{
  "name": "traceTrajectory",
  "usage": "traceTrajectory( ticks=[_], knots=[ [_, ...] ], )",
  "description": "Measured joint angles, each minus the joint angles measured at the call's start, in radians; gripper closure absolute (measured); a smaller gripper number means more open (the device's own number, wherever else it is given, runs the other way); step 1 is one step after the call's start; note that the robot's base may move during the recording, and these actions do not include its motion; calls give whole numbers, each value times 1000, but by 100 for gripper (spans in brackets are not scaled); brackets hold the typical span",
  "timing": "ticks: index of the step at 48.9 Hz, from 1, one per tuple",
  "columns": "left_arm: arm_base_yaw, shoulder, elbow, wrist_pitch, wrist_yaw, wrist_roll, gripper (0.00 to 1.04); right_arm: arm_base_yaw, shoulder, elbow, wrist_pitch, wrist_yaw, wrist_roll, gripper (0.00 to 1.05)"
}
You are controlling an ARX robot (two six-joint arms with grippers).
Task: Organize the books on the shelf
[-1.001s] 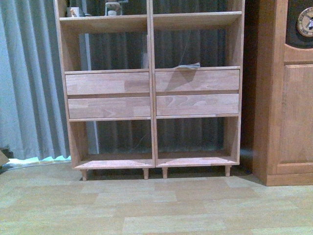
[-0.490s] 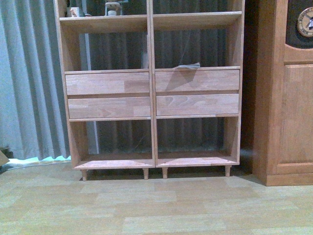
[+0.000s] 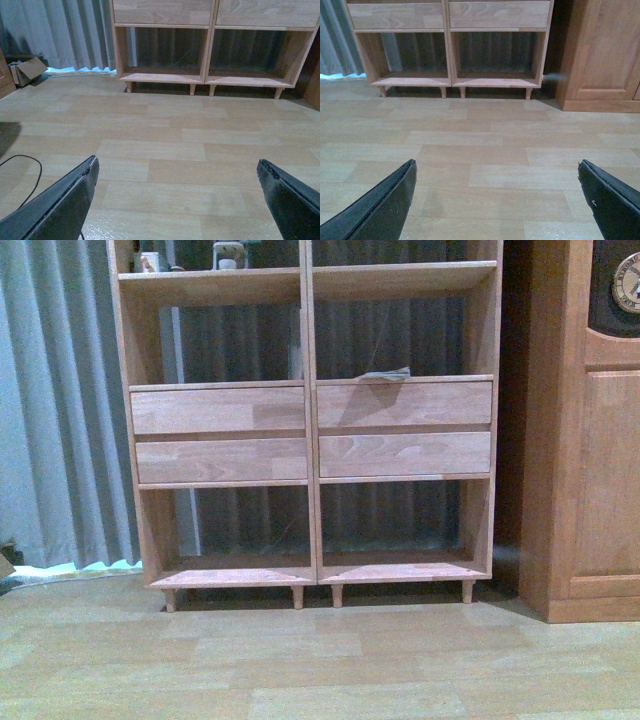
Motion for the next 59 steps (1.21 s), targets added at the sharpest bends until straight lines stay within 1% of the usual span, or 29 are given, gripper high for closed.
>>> traceTrajectory(
  ticks=[59],
  knots=[
    [0,-1,0,0,0,0,7,0,0,0,0,-1,0,7]
  ],
)
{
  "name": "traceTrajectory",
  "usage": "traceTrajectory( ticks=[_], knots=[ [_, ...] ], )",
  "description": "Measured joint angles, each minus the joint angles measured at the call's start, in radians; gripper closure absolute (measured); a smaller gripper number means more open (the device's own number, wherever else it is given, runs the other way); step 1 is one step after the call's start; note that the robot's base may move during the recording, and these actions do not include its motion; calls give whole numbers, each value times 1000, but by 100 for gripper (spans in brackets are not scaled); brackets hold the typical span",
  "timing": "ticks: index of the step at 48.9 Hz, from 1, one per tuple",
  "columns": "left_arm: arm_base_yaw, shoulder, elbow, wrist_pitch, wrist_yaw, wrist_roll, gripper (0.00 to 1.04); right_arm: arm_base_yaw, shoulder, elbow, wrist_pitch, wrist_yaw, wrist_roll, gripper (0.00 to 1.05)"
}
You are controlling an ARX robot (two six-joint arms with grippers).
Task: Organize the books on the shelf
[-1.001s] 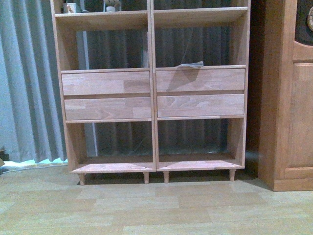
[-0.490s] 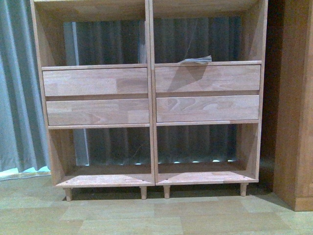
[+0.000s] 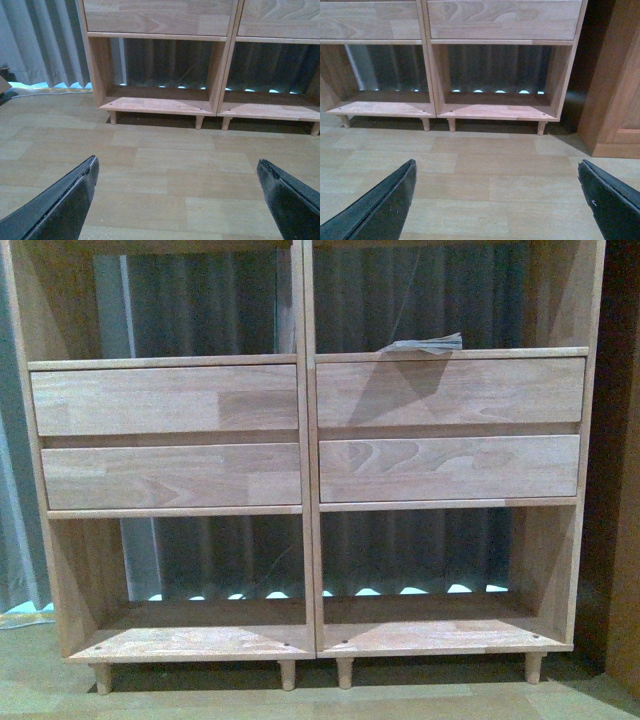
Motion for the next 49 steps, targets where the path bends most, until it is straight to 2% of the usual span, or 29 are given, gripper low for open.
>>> traceTrajectory(
  ticks=[49],
  knots=[
    [0,0,0,0,0,0,7,0,0,0,0,0,0,7]
  ],
)
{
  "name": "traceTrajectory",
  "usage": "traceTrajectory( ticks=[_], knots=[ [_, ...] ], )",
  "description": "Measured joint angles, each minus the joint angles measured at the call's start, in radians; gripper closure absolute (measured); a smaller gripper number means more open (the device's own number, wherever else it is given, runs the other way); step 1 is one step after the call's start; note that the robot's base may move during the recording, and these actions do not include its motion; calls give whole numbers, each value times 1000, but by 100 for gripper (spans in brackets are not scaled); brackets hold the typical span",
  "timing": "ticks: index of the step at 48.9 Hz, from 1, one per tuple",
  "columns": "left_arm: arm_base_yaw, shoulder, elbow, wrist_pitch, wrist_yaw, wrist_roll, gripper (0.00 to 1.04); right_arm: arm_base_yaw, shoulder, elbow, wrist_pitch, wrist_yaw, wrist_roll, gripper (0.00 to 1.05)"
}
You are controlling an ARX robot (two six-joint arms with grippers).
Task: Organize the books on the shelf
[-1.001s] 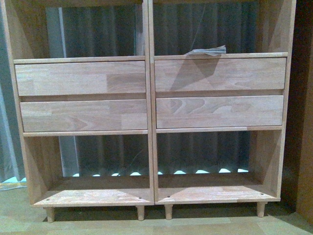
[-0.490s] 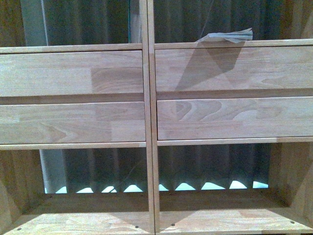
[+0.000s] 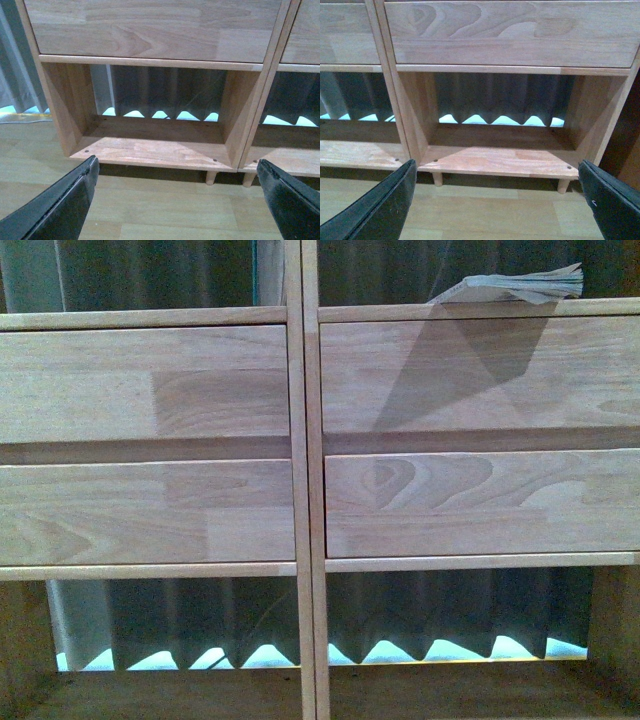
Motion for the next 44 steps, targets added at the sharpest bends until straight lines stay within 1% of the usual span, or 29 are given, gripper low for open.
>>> traceTrajectory(
  ticks=[44],
  knots=[
    [0,0,0,0,0,0,7,0,0,0,0,2,0,7]
  ],
)
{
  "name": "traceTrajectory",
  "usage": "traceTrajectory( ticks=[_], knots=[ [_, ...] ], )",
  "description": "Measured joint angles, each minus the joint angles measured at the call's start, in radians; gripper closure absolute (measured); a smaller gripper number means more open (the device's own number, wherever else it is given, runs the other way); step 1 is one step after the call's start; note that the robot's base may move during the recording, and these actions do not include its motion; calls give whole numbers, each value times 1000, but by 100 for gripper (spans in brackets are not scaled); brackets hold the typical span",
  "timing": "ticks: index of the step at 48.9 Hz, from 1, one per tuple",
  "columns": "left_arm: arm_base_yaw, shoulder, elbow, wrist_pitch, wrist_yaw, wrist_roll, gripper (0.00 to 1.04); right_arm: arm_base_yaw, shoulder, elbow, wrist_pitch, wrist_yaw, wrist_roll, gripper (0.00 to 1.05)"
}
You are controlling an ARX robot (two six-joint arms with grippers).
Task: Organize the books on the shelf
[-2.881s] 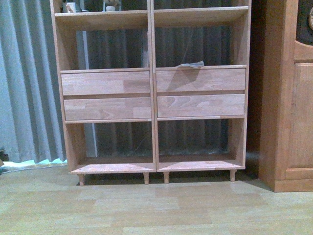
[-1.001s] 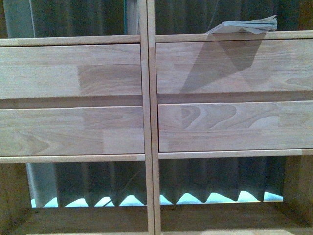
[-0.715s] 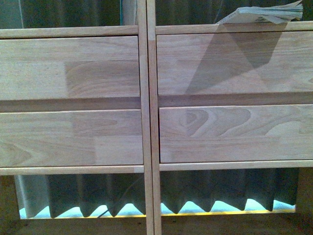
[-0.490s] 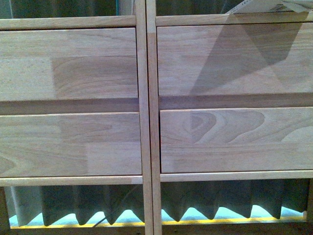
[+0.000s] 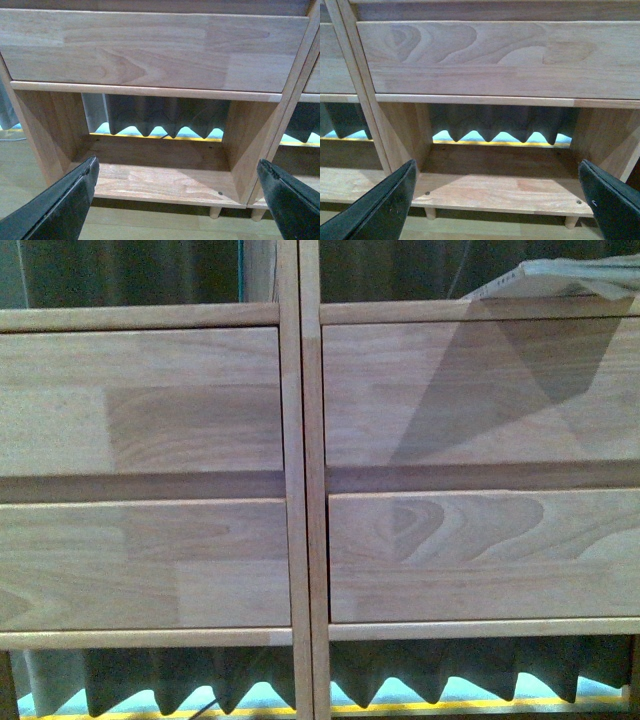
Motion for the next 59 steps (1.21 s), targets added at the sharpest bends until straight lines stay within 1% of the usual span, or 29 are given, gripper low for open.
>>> traceTrajectory(
  ticks=[46,49,51,54,59],
  knots=[
    [0,0,0,0,0,0,7,1,3,1,-5,4,5,7],
    [0,0,0,0,0,0,7,8,35,20,-80,28,74,7],
    [0,0,0,0,0,0,7,7,64,23,-83,27,106,7],
    [0,0,0,0,0,0,7,-7,114,35,-71,8,152,7],
    [0,0,0,0,0,0,7,-62,293,101,0,-54,282,7]
  ],
)
